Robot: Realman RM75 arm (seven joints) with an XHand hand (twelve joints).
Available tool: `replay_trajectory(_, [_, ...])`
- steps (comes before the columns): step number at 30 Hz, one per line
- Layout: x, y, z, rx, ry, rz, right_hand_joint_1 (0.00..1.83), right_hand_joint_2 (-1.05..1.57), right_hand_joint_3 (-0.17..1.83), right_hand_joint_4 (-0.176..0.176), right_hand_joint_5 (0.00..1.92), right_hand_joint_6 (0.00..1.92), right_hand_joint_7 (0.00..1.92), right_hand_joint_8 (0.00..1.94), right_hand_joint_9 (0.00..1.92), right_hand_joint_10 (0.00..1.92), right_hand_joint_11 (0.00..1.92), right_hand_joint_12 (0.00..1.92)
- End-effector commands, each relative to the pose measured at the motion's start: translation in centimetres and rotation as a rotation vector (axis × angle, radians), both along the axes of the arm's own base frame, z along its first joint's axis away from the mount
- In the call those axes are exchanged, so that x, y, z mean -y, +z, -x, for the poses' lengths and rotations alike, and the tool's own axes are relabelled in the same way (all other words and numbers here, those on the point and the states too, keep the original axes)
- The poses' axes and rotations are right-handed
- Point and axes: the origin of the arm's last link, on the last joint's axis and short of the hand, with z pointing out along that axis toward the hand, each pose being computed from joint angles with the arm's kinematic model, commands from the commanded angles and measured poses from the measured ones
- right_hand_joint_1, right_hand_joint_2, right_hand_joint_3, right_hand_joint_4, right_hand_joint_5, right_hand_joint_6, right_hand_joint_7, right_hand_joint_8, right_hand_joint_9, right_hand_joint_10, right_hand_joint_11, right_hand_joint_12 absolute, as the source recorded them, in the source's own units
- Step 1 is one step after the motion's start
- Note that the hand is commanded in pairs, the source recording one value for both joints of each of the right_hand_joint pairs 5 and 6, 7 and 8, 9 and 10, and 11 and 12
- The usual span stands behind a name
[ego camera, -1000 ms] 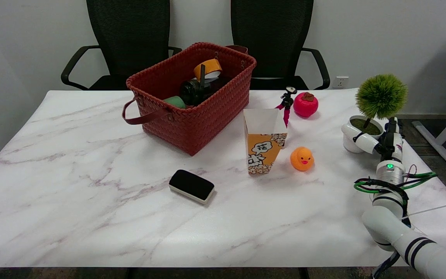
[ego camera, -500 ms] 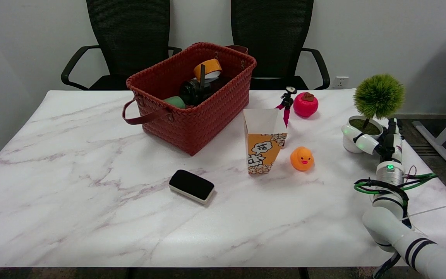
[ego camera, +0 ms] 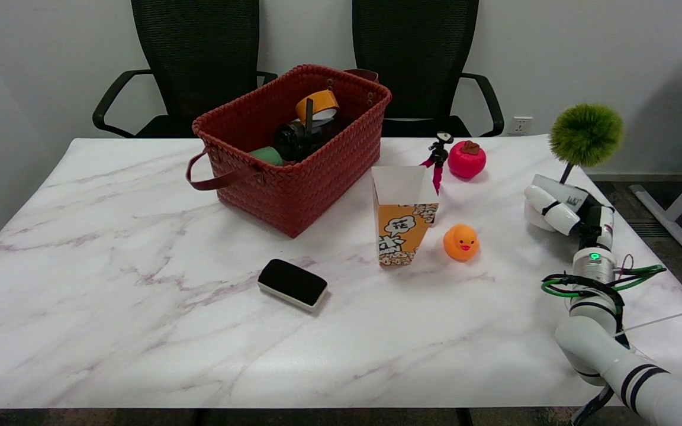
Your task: Pick up the potted plant.
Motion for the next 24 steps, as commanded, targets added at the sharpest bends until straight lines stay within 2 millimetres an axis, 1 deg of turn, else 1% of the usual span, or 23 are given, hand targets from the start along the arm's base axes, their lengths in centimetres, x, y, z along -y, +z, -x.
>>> replay_trajectory(1, [-0.2, 0.1, -0.1, 0.025, 0.041, 0.009, 1.02, 0.61, -0.17, 0.000, 0.71, 0.71, 1.25, 1.25, 1.16, 1.16, 1.17, 1.17])
replay_trajectory(8, [-0.3, -0.1, -0.3, 0.016, 0.062, -0.001, 1.03, 0.62, -0.17, 0.000, 0.71, 0.71, 1.26, 1.26, 1.20, 1.20, 1.20, 1.20])
replay_trajectory(11, [0.0, -0.5, -1.0, -0.011, 0.088, -0.034, 1.04, 0.62, -0.17, 0.000, 0.71, 0.71, 1.26, 1.26, 1.20, 1.20, 1.21, 1.21])
replay_trajectory(19, [1.1, -1.0, -4.9, -0.113, 0.200, -0.069, 1.04, 0.63, -0.17, 0.000, 0.65, 0.65, 1.26, 1.26, 1.21, 1.21, 1.26, 1.26])
replay_trajectory(24, [1.9, -1.5, -7.6, -0.182, 0.261, -0.108, 1.04, 0.63, -0.17, 0.000, 0.65, 0.65, 1.26, 1.26, 1.21, 1.21, 1.25, 1.25])
